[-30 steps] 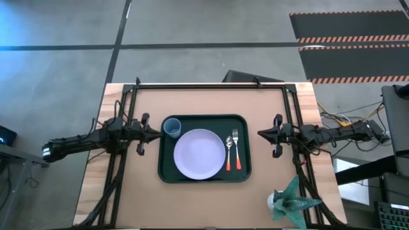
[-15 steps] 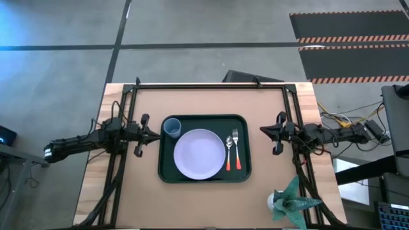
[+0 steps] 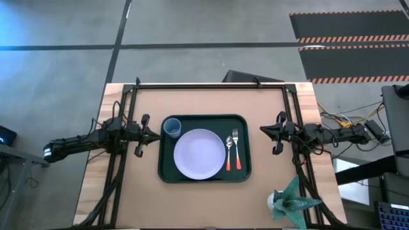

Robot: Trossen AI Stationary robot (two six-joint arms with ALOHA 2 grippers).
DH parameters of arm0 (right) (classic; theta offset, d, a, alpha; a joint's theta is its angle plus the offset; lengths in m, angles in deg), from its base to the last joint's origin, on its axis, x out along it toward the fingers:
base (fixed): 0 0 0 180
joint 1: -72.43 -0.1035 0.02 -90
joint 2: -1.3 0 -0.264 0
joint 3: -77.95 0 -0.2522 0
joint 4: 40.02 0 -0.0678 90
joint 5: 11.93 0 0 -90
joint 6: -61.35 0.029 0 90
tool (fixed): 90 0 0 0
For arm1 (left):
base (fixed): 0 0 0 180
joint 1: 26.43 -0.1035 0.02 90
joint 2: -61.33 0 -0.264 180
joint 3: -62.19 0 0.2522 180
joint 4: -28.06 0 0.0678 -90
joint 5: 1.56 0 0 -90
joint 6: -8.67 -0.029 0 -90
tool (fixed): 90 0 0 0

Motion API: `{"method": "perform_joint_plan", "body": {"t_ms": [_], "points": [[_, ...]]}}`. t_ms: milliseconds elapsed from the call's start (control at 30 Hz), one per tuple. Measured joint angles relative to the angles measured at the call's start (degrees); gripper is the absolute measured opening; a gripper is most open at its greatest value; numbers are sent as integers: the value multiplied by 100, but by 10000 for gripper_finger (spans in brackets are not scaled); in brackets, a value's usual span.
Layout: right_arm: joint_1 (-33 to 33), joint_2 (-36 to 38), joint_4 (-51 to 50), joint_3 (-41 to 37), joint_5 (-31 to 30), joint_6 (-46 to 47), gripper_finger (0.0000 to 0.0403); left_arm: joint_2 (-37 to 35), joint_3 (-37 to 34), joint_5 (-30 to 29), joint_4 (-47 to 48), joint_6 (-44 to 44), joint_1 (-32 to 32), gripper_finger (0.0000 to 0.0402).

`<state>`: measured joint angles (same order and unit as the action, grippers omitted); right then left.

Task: Pick and place plate/cup/fork/spoon on tray
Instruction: Return to Home Position

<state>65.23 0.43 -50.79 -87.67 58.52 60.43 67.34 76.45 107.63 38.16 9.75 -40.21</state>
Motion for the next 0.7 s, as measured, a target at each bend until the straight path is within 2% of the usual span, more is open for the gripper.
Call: {"method": "perform_joint_plan", "body": {"t_ms": [700], "points": [[0,-186,37,0,0,246,9,110,0,5,-24,0,0,0]]}}
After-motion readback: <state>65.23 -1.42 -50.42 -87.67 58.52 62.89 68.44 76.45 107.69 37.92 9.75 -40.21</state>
